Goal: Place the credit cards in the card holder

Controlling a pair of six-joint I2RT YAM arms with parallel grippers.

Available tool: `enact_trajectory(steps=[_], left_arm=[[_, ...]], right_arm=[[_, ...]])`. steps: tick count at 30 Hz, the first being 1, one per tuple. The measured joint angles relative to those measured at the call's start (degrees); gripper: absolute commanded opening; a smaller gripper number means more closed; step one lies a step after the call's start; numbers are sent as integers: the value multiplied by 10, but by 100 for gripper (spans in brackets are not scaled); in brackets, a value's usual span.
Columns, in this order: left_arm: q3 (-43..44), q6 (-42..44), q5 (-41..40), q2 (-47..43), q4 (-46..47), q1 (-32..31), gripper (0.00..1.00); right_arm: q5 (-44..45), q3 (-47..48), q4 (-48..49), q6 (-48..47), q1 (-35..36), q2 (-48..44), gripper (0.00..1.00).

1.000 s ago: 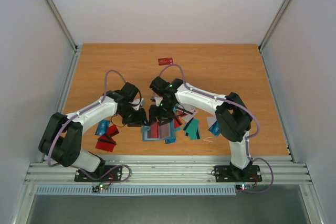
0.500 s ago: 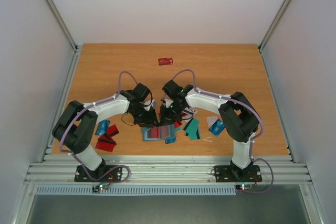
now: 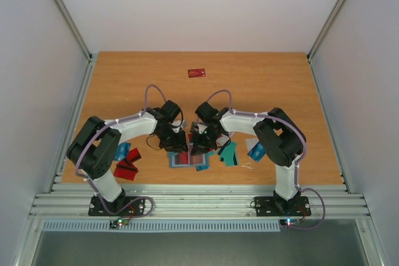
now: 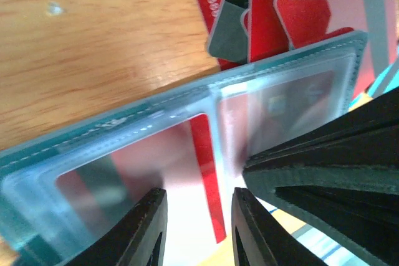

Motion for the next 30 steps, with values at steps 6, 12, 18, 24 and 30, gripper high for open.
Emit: enact_trajectory(steps=[6,12,18,24,30], left_arm=[[5,30,-71,-15,-36,0,31],[-2,45,-144,-39,-72,0,31],[-14,49,-159,-42,-78,0,30],[-23,50,-124,-65,-65,0,31],[-23,46,-92,-85,-49,0,32]], right_arm=[[-4,-1,6,2,0,2,1],[-4,-1,6,10,0,2,1],[-4,-1,6,14,0,3,1],[-4,-1,6,14,0,3,1],[-4,-1,6,14,0,3,1]])
